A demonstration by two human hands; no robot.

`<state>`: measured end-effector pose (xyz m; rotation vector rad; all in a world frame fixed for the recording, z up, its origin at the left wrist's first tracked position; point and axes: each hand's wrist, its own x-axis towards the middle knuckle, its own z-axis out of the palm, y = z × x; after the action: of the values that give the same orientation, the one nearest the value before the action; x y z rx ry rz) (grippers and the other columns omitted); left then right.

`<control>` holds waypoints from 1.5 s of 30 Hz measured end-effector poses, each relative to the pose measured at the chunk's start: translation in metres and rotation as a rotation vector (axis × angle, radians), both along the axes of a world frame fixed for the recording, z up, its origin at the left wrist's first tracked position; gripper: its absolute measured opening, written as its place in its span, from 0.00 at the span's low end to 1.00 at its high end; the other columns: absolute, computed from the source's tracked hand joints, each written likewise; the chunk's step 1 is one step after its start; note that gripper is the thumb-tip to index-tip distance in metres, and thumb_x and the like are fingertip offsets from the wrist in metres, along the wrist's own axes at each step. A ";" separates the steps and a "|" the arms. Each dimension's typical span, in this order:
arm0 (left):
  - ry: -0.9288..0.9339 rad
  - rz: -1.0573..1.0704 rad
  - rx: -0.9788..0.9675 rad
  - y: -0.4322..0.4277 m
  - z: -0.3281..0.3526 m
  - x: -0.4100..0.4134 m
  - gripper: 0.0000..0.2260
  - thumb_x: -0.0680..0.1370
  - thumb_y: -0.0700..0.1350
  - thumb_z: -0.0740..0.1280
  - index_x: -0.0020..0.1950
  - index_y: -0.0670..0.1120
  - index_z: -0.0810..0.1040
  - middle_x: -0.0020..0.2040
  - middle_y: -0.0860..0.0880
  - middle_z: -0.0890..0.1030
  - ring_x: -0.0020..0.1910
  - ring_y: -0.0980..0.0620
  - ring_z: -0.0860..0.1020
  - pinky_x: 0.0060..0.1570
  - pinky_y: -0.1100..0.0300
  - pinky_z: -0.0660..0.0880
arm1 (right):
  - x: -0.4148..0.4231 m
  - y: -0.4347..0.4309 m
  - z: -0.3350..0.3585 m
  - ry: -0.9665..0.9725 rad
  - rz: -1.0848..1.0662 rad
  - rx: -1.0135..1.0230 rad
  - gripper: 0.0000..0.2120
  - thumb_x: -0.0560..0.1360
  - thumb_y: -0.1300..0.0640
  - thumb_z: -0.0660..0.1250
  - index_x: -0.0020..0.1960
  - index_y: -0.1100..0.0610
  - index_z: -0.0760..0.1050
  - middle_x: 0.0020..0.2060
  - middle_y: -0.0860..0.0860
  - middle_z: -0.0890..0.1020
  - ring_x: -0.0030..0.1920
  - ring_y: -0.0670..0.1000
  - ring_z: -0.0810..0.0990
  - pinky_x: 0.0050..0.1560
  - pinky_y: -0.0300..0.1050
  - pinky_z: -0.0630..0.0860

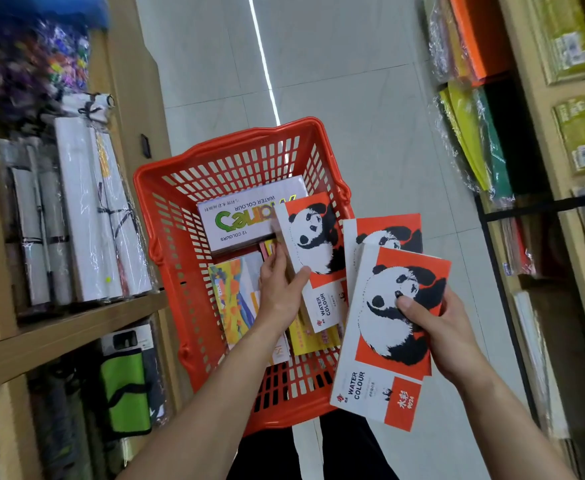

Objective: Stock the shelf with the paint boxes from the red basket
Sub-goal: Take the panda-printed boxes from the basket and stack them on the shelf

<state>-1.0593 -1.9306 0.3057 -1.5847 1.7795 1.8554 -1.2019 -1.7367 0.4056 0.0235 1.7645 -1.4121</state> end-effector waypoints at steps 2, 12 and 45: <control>0.034 0.016 0.018 0.004 0.007 -0.002 0.32 0.84 0.53 0.64 0.84 0.59 0.52 0.83 0.49 0.56 0.81 0.46 0.57 0.78 0.42 0.59 | 0.001 -0.001 0.000 0.003 -0.003 -0.004 0.20 0.65 0.47 0.79 0.56 0.45 0.83 0.54 0.53 0.90 0.51 0.55 0.90 0.45 0.42 0.85; 0.070 0.136 0.046 0.004 0.003 0.002 0.39 0.80 0.52 0.71 0.83 0.62 0.50 0.76 0.53 0.68 0.64 0.54 0.77 0.57 0.59 0.75 | 0.004 -0.001 0.001 0.010 -0.011 -0.006 0.19 0.66 0.50 0.79 0.57 0.45 0.83 0.55 0.53 0.90 0.51 0.56 0.90 0.45 0.42 0.85; 0.221 0.436 -0.107 -0.005 0.161 0.113 0.34 0.75 0.41 0.77 0.77 0.53 0.69 0.64 0.49 0.83 0.61 0.46 0.83 0.62 0.41 0.79 | 0.033 -0.003 0.065 0.105 0.083 -0.026 0.16 0.73 0.55 0.80 0.59 0.47 0.83 0.54 0.51 0.90 0.52 0.55 0.90 0.52 0.55 0.86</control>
<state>-0.9463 -1.9354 0.4671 -2.0092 1.7466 2.2311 -1.1689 -1.7400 0.4703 -0.1390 1.8112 -1.3977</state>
